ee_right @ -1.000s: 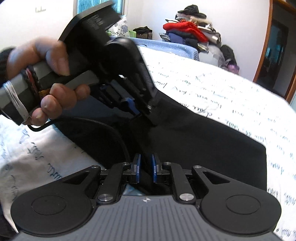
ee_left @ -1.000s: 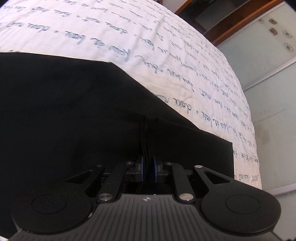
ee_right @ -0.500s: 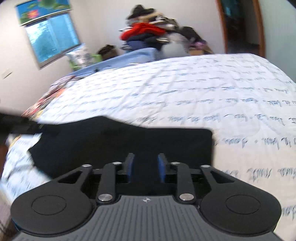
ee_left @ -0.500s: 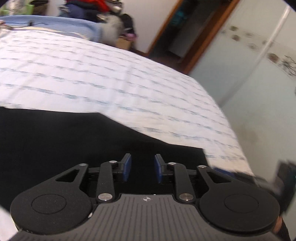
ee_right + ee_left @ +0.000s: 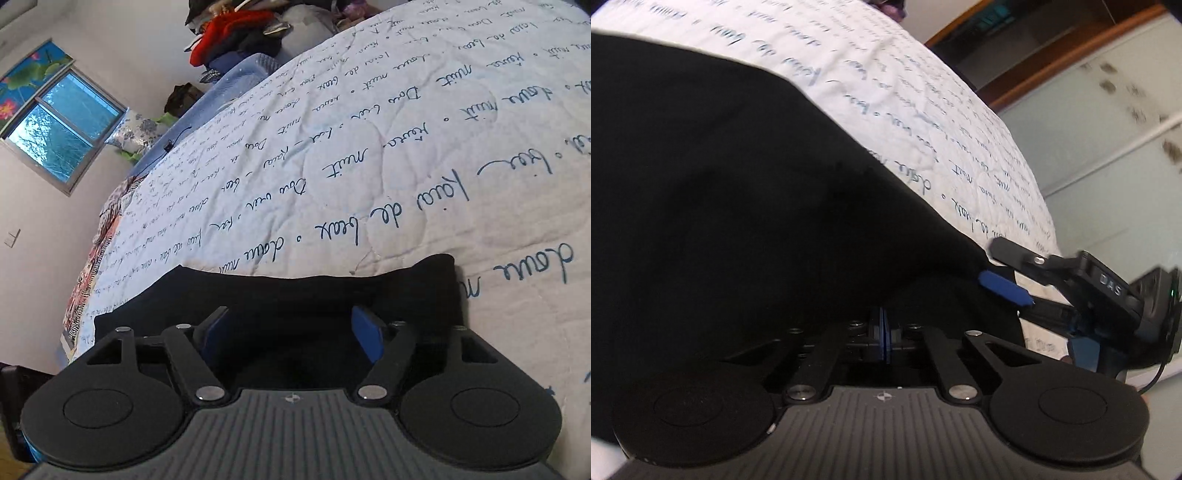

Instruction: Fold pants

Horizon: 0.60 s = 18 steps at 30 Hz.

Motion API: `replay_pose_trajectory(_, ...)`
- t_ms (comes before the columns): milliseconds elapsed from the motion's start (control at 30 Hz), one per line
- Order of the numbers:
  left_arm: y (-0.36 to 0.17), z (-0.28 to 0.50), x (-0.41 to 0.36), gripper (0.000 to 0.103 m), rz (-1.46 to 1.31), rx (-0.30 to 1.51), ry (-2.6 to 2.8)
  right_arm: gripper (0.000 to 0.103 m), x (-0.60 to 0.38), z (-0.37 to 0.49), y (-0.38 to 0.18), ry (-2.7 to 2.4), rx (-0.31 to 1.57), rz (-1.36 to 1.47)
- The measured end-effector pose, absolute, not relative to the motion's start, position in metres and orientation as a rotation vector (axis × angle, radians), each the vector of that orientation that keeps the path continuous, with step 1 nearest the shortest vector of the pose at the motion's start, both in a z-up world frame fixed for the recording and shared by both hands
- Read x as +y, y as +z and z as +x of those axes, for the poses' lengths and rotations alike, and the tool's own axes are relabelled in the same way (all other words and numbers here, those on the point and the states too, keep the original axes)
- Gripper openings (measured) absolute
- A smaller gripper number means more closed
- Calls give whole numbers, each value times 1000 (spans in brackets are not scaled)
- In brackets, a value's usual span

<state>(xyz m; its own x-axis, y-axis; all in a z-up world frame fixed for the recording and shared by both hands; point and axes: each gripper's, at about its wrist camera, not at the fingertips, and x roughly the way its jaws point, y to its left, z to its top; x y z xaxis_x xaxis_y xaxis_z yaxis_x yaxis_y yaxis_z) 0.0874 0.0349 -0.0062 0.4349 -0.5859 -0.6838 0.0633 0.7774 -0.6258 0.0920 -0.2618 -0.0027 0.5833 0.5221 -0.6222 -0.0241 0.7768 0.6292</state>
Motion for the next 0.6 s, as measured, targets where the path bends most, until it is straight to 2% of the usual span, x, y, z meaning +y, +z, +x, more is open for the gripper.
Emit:
replay_pose_trajectory(67,3,81,37,20,-523,1038,-441,74,-263,89,8,345,879,656)
replay_pose_trajectory(100,7,77,38,30,-507,1020,-449,73,-263,86,12,376,856,674)
replay_pose_trajectory(133,9,74,38,37,-504,1005,-457,80,-261,86,16,404,842,689)
replay_pose_trajectory(167,11,71,39,49,-509,992,-462,84,-256,89,14,420,847,697)
replay_pose_trajectory(200,14,68,41,51,-516,982,-457,90,-250,95,5,422,882,695)
replay_pose_trajectory(233,16,65,43,51,-517,973,-444,90,-243,104,-7,412,940,680)
replay_pose_trajectory(267,21,61,46,51,-513,958,-435,90,-239,105,-11,411,918,672)
replay_pose_trajectory(433,47,32,79,54,-538,840,-368,90,-231,83,22,481,848,686)
replay_pose_trajectory(533,60,17,115,56,-571,791,-278,90,-208,68,39,465,798,528)
replay_pose_trajectory(600,69,2,142,63,-594,743,-210,90,-180,51,47,419,737,319)
